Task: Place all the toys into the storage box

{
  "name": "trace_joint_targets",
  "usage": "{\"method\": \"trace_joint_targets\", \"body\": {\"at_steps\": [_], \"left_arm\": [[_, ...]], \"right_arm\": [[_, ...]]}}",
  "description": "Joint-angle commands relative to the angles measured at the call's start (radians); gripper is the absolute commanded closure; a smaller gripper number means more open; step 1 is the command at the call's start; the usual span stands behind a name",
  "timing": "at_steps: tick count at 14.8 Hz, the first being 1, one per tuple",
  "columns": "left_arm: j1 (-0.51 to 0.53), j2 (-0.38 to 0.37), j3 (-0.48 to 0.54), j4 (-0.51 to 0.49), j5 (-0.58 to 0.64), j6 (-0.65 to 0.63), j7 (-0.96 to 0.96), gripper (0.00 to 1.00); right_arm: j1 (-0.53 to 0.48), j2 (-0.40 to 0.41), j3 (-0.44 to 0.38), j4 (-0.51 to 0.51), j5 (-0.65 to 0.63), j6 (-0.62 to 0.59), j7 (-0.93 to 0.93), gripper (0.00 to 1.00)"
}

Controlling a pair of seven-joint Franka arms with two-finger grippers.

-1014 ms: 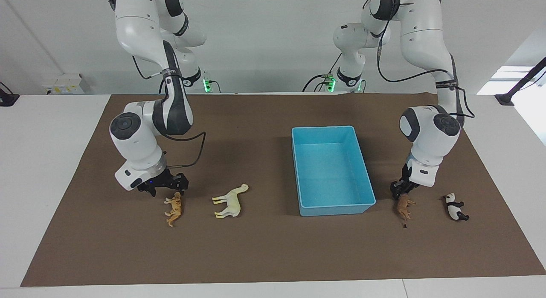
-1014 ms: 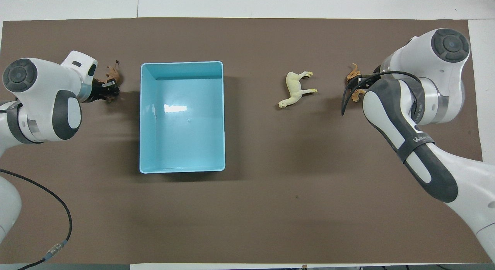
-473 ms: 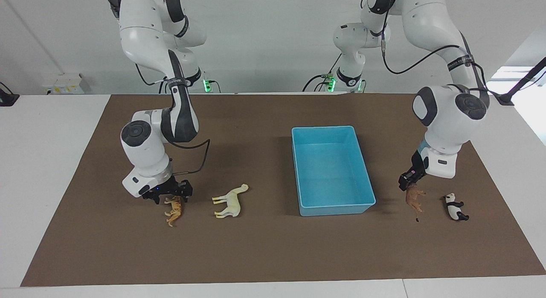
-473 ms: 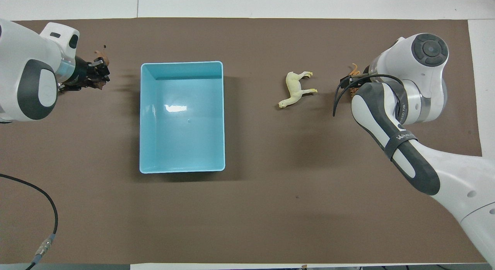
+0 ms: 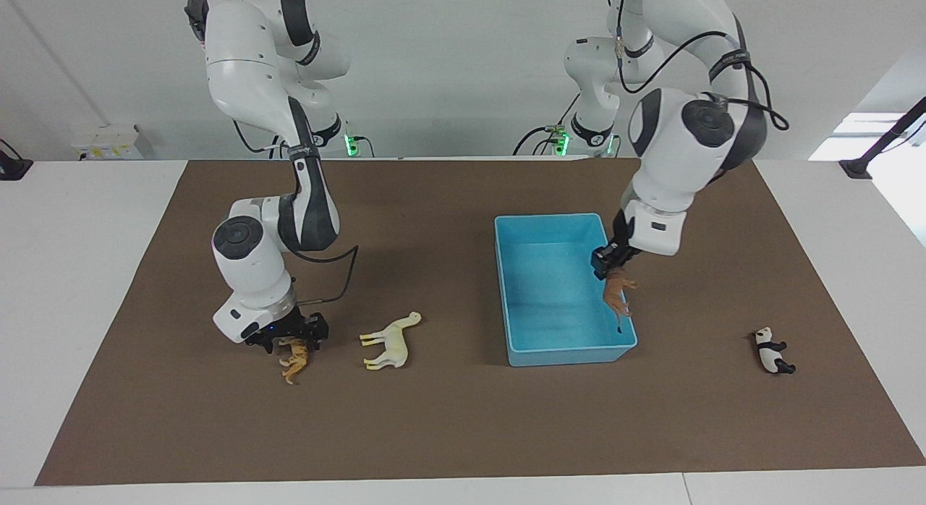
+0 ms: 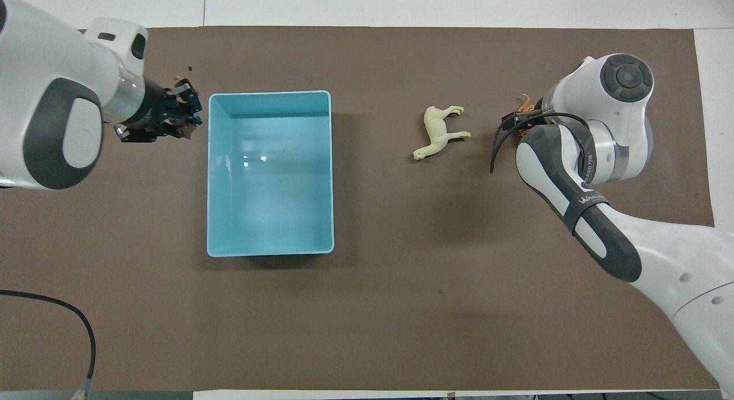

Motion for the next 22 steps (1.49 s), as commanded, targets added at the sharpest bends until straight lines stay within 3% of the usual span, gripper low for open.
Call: {"method": "trace_joint_targets", "body": {"at_steps": [1,2,3,4,8,10,12,14,16,20,22], "left_arm": [[-0.079,-0.116,0.018,-0.267,-0.010,0.208,-0.049,0.56],[-0.091,-0.130,0.018,-0.300,-0.010,0.226,-0.049,0.43],[-0.091,-0.132,0.018,-0.300,-0.010,0.211,-0.047,0.23],[-0.091,-0.130,0.018,-0.293,-0.010,0.203,-0.040,0.00],[-0.056,-0.130,0.032,-0.140,0.016,0.019,-0.032,0.00],[-0.002,-0.127,0.032,-0.099,0.158,-0.029,0.009,0.00],[0.098,-0.118,0.034,-0.092,0.255,-0.009,0.127,0.00],[0.204,-0.107,0.034,-0.075,0.257,0.052,0.308,0.00],[0.325,-0.081,0.034,-0.070,0.259,0.158,0.469,0.00],[0.445,0.058,0.035,0.000,0.280,0.460,0.687,0.00],[0.487,0.115,0.032,0.040,0.291,0.488,0.744,0.00]], "right_arm": [[-0.003,0.016,0.001,0.011,-0.014,0.022,0.015,0.36],[-0.001,0.016,0.001,0.008,-0.014,0.022,0.020,0.66],[0.000,0.016,0.001,0.005,-0.012,0.025,0.029,0.93],[0.002,0.016,0.001,0.004,-0.011,0.030,0.055,1.00],[0.003,0.014,0.001,0.011,-0.016,0.018,0.067,1.00],[0.005,0.007,0.001,0.036,-0.020,-0.018,0.067,1.00],[0.040,0.004,0.001,0.153,-0.013,-0.175,0.070,1.00],[0.104,0.005,0.001,0.300,-0.005,-0.359,0.095,1.00],[0.162,0.005,0.002,0.416,-0.005,-0.470,0.156,1.00],[0.362,0.048,0.002,0.560,0.018,-0.464,0.334,1.00],[0.429,0.071,0.002,0.614,0.053,-0.438,0.360,1.00]]}}
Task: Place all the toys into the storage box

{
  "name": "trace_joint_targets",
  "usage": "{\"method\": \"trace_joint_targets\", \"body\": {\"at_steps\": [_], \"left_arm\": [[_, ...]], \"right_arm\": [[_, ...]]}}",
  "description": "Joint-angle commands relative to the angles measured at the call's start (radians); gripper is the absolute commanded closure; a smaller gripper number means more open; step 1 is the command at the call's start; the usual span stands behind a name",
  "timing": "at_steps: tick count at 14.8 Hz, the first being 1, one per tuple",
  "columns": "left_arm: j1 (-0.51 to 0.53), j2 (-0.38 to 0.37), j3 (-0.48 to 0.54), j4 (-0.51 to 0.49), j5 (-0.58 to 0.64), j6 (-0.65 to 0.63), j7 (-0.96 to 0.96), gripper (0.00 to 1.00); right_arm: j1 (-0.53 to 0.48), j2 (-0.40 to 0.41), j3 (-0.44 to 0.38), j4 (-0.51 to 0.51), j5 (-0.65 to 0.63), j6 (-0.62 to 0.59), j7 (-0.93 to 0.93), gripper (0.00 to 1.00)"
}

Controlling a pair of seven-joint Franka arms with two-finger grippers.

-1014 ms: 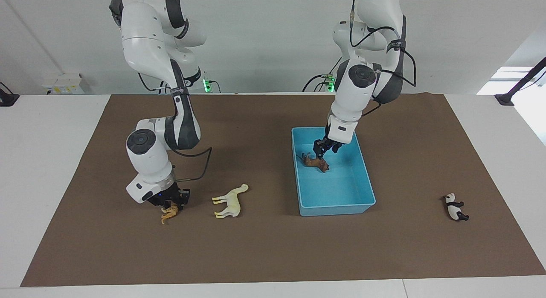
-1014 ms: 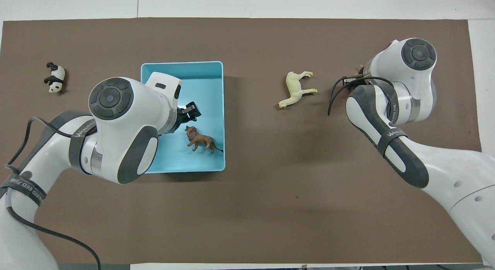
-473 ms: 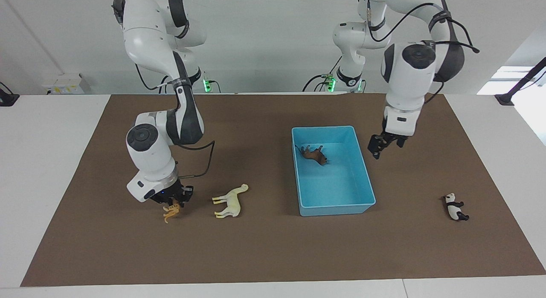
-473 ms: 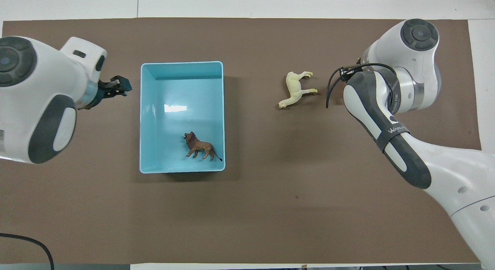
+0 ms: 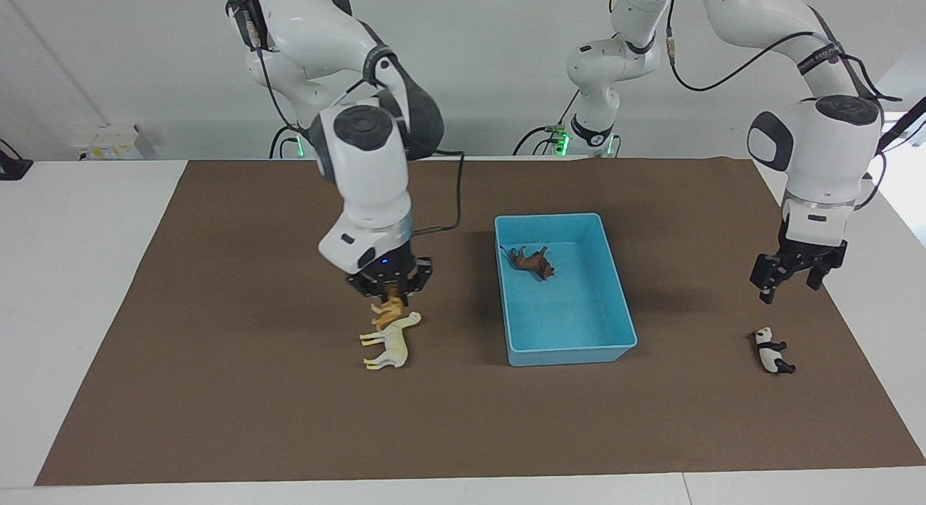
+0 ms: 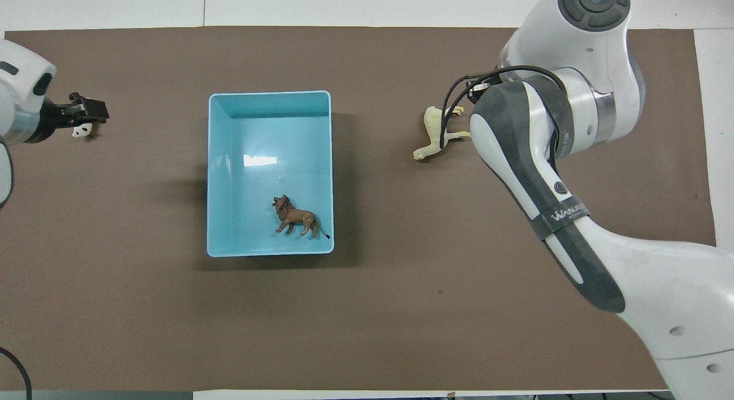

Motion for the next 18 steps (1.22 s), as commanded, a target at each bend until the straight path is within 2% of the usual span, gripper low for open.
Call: {"method": "trace_joint_targets", "body": {"at_steps": [1,3,5,7,11,12,13,18], "left_arm": [[0.031,0.091,-0.015,0.071,0.017,0.041,0.047,0.00],[0.032,0.163,-0.015,0.066,-0.001,0.106,0.052,0.00],[0.050,0.243,-0.014,0.060,0.000,0.227,0.075,0.00],[0.070,0.272,-0.015,0.061,0.006,0.251,0.101,0.00],[0.090,0.302,-0.014,0.057,0.006,0.297,0.109,0.00],[0.092,0.303,-0.014,0.046,0.005,0.303,0.109,0.00],[0.090,0.302,-0.014,0.036,0.005,0.303,0.109,0.00],[0.090,0.294,-0.014,-0.017,0.005,0.309,0.104,0.00]], "right_arm": [[0.072,0.078,-0.005,0.109,0.067,0.047,0.029,1.00],[0.147,0.101,-0.005,0.109,0.084,0.122,0.084,1.00],[0.210,0.146,-0.005,0.111,0.084,0.202,0.099,1.00],[0.256,0.196,-0.007,0.111,0.084,0.274,0.137,1.00],[0.330,0.235,-0.008,0.093,0.076,0.314,0.202,1.00],[0.339,0.232,-0.008,0.086,0.078,0.305,0.231,0.87],[0.342,0.230,-0.010,0.088,0.078,0.298,0.269,0.01],[0.339,0.229,-0.022,0.122,0.076,0.215,0.388,0.00]]}}
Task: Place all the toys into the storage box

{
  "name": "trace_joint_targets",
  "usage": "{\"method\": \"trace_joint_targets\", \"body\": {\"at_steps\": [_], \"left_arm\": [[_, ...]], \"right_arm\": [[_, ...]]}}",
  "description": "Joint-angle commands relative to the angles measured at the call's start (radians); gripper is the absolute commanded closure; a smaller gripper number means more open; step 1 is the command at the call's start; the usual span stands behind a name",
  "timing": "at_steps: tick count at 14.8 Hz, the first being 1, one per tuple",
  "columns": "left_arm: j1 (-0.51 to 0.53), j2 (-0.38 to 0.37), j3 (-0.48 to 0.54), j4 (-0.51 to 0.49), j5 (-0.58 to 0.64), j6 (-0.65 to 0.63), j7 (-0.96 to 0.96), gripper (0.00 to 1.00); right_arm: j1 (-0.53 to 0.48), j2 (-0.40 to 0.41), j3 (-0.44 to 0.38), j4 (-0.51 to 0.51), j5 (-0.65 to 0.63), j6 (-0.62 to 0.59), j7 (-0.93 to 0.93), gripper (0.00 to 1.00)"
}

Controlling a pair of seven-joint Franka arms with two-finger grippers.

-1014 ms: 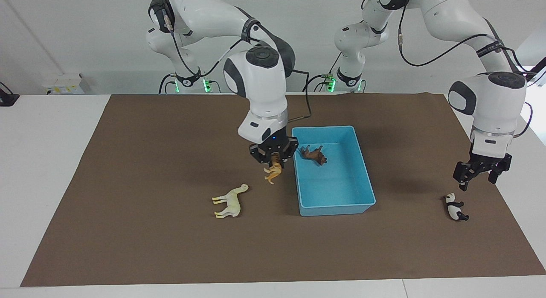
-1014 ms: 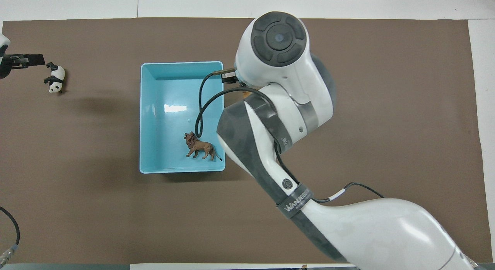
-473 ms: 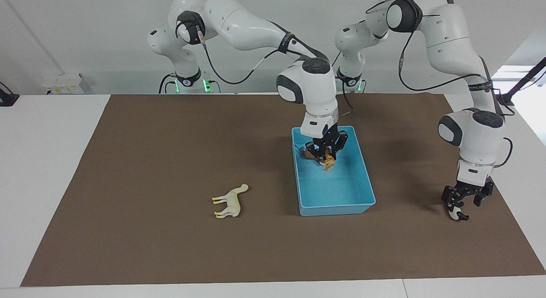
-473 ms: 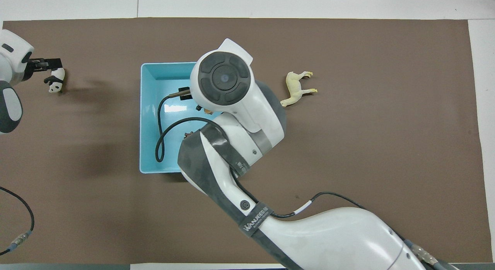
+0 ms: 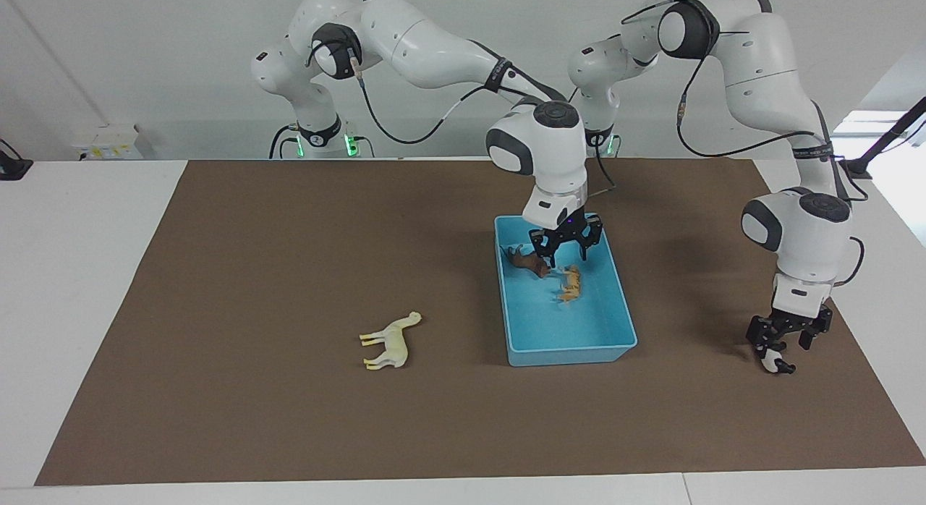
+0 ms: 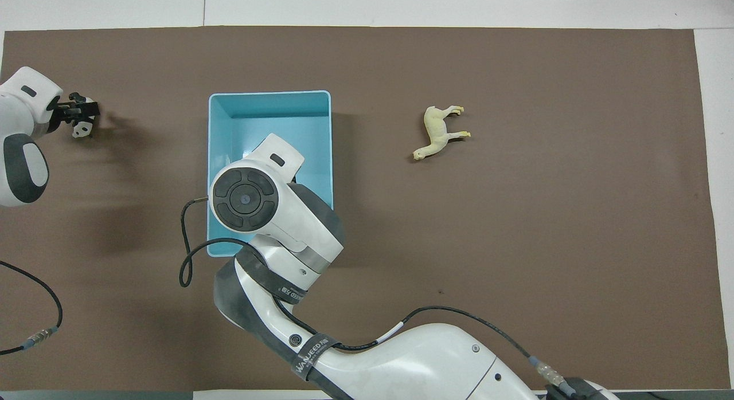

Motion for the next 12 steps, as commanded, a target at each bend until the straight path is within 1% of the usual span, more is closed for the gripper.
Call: {"method": "trace_joint_targets", "body": {"at_steps": [1,2,3,4,6,7,8,10,11,12], "left_arm": [[0.009,0.000,-0.006,-0.032,0.003,0.035,0.012,0.00],[0.012,0.000,-0.006,-0.034,0.003,0.041,0.015,0.00],[0.012,0.000,-0.006,-0.035,0.003,0.046,0.012,0.02],[0.013,0.000,-0.006,-0.035,0.003,0.045,0.012,0.09],[0.013,0.000,-0.006,-0.035,0.003,0.043,0.010,0.23],[0.012,-0.002,-0.006,-0.043,0.003,0.045,0.007,0.24],[0.010,-0.002,-0.006,-0.046,0.003,0.046,0.006,0.31],[0.003,-0.003,-0.006,-0.046,0.002,0.043,0.003,0.46],[0.000,-0.002,-0.007,-0.042,-0.001,0.040,0.001,0.50],[-0.003,-0.002,-0.007,-0.035,-0.004,0.037,-0.001,0.52]], "right_arm": [[-0.015,-0.006,-0.010,0.031,0.008,-0.059,0.052,0.00],[-0.027,-0.023,-0.033,0.031,0.008,-0.098,0.064,0.00],[-0.044,-0.051,-0.073,0.031,0.010,-0.140,0.063,0.00],[-0.061,-0.077,-0.104,0.031,0.008,-0.177,0.061,0.00],[-0.104,-0.092,-0.144,0.031,0.010,-0.225,0.060,0.00],[-0.132,-0.094,-0.153,0.029,0.010,-0.234,0.060,0.00],[-0.158,-0.094,-0.156,0.025,0.014,-0.233,0.060,0.00],[-0.248,-0.092,-0.156,0.009,0.022,-0.236,0.055,0.00],[-0.297,-0.100,-0.149,-0.021,0.022,-0.234,0.017,0.00],[-0.320,-0.117,-0.146,-0.062,0.025,-0.225,-0.076,0.00]]}}
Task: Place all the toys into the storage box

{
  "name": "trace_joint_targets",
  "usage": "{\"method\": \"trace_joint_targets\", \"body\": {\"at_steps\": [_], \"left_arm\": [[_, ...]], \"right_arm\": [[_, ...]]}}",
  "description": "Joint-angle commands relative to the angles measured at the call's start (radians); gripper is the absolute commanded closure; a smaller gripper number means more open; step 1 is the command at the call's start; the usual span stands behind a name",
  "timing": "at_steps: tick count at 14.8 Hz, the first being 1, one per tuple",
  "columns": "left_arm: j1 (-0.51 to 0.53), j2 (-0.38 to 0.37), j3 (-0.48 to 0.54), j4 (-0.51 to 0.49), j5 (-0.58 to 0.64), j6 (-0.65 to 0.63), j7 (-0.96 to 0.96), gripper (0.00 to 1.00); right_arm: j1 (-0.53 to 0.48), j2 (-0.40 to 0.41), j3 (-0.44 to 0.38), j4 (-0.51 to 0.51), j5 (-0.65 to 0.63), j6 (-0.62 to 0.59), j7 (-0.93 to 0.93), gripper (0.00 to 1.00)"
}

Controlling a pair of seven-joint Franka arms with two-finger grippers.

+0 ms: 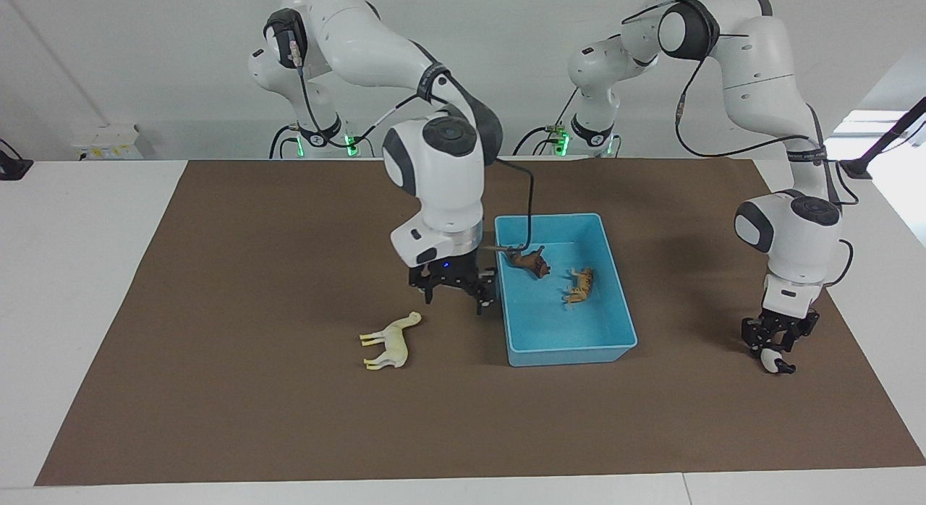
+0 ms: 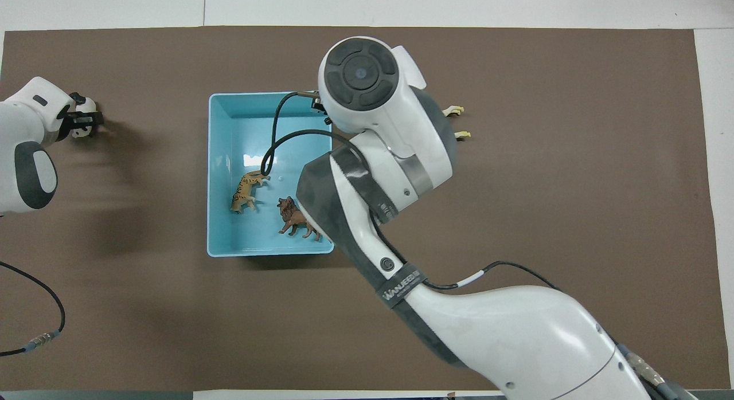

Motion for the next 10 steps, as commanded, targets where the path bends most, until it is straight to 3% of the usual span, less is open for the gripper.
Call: {"method": "trace_joint_targets", "body": {"at_steps": [1,4,6,10], "left_arm": [[-0.005,-0.002,-0.001,-0.002,-0.006,0.017,-0.013,0.53],[-0.024,-0.003,-0.006,0.039,-0.006,-0.022,-0.069,0.54],[-0.028,-0.015,-0.013,0.088,-0.019,-0.127,-0.080,0.53],[-0.093,-0.167,-0.018,0.116,-0.108,-0.418,-0.160,0.53]], "right_arm": [[-0.076,-0.050,0.014,-0.138,0.023,0.023,-0.180,0.00],[-0.113,-0.096,0.012,-0.299,0.021,0.158,-0.259,0.00],[-0.116,-0.098,0.015,-0.401,0.021,0.285,-0.290,0.00],[-0.099,-0.136,0.017,-0.530,0.023,0.345,-0.405,0.00]]}}
